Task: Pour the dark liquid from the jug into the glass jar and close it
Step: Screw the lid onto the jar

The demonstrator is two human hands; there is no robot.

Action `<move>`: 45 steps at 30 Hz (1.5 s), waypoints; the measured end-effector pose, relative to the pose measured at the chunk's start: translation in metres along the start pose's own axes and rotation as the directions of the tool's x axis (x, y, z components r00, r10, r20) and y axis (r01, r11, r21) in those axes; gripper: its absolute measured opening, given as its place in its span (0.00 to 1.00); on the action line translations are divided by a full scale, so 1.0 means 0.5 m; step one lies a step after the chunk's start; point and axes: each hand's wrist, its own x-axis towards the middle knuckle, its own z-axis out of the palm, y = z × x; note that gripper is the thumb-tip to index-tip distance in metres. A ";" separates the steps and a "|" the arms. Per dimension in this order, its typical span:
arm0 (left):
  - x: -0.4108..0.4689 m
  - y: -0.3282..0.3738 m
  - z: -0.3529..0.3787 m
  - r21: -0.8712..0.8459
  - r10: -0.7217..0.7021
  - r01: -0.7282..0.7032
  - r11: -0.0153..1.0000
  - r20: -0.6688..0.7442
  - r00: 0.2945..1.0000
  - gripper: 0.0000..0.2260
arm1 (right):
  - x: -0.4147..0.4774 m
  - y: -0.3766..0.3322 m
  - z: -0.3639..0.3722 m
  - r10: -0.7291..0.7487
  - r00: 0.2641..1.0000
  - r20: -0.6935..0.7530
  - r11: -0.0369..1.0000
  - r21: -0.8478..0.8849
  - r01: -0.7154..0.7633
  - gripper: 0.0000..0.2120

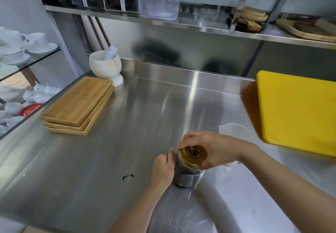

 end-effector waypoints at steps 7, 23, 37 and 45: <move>-0.001 -0.003 0.002 0.018 0.002 -0.002 1.000 -0.010 1.000 0.24 | -0.013 0.010 -0.006 0.044 0.999 -0.028 0.999 -0.017 -0.045 0.33; -0.006 -0.002 0.006 -0.006 -0.007 0.007 1.000 -0.031 0.999 0.25 | 0.009 -0.018 -0.010 0.093 0.991 0.100 0.977 -0.202 -0.072 0.30; -0.008 -0.004 0.008 -0.027 -0.010 0.010 1.000 -0.010 1.000 0.26 | 0.005 -0.027 -0.029 0.092 0.976 0.196 0.983 -0.173 -0.058 0.35; -0.006 -0.010 0.009 -0.024 -0.009 0.009 1.000 -0.010 1.000 0.25 | 0.012 -0.044 -0.021 0.183 0.977 0.112 0.928 -0.348 -0.134 0.28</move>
